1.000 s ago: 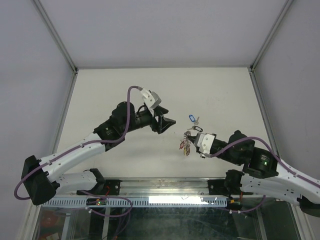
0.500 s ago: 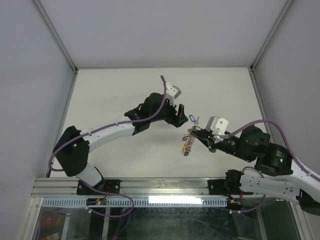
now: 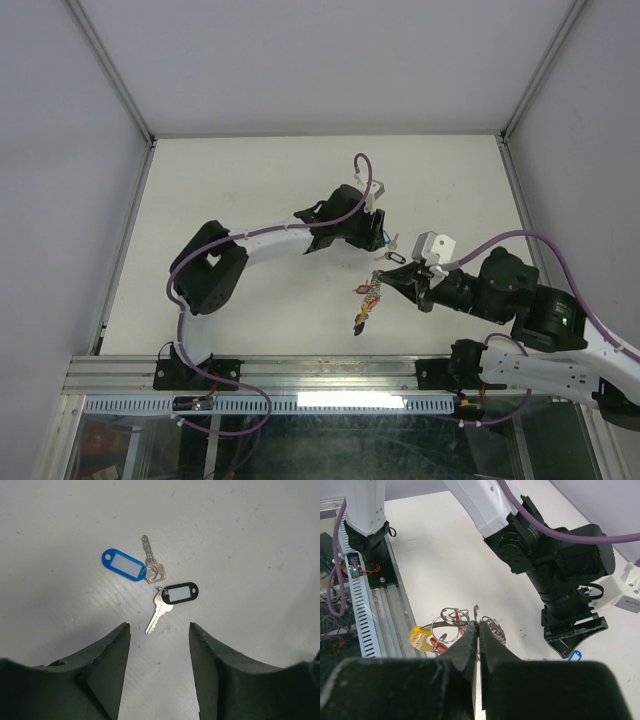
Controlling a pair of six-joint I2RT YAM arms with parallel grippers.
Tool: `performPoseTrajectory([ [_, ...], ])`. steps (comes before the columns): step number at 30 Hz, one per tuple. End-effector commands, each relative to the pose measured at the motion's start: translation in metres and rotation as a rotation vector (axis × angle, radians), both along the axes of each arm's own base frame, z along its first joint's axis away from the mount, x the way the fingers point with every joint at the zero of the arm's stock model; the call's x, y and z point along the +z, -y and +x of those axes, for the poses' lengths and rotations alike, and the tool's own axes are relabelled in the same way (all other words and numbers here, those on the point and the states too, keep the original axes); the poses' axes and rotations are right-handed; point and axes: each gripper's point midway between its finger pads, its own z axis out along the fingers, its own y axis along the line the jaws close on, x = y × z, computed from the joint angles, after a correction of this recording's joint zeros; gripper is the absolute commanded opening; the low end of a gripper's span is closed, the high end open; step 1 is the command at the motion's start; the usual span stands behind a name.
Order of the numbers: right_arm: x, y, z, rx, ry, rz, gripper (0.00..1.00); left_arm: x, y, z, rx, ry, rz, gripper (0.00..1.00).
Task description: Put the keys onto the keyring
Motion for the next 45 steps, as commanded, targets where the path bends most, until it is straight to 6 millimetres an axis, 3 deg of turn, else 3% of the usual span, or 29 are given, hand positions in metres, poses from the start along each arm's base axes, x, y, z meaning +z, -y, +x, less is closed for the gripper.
performPoseTrajectory([
  [1,0.022,-0.002,-0.004,0.008,0.004,0.11,0.0,0.015,0.015,0.016,0.033,0.0,-0.029,0.47],
  [7,0.018,-0.002,-0.003,0.005,0.001,0.108,0.0,0.002,0.021,0.02,0.062,0.001,0.026,0.4],
  [20,0.012,-0.003,-0.004,0.006,-0.011,0.103,0.0,-0.021,0.053,0.007,0.028,0.002,0.105,0.34],
  [32,0.013,-0.002,-0.005,0.013,-0.008,0.107,0.0,-0.038,0.053,0.008,0.036,0.012,0.172,0.34],
  [45,0.009,-0.001,-0.005,0.008,-0.011,0.101,0.0,-0.042,0.06,0.012,0.035,0.013,0.167,0.33],
])
